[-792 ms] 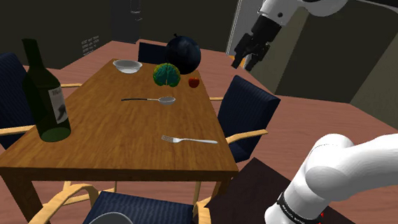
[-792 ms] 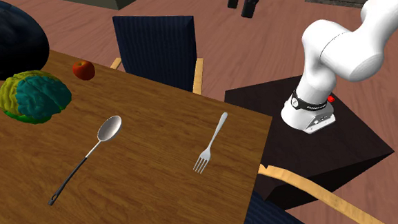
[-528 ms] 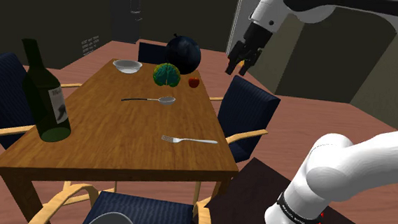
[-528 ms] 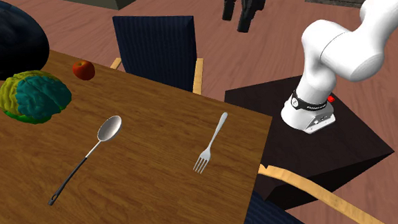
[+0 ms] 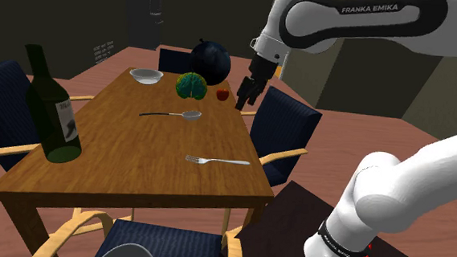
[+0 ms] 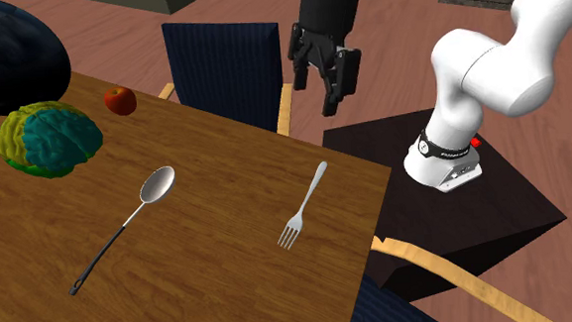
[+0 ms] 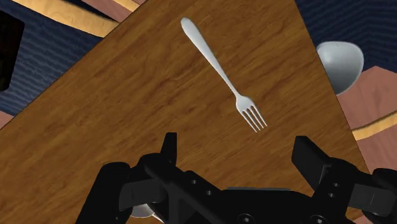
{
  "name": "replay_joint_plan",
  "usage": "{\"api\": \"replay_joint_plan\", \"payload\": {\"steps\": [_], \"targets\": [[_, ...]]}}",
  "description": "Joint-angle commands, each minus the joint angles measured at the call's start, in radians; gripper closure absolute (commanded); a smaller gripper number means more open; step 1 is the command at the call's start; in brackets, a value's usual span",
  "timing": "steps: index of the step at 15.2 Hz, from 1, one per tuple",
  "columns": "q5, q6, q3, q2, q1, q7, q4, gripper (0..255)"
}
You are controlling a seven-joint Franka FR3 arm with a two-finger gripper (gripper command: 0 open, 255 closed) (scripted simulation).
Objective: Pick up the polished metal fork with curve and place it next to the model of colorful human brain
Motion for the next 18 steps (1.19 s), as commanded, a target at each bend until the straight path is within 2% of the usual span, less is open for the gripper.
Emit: {"api": "replay_joint_plan", "payload": {"steps": [1, 14, 18], "targets": [[-0.002, 0.054, 0.011, 0.047, 0.022, -0.036, -0.017, 0], [-0.045, 0.377, 0.076, 0.426, 0.129, -0.251, -0.042, 0], [-0.046, 0.425, 0.079, 0.463, 0.132, -0.254, -0.055, 0]]}}
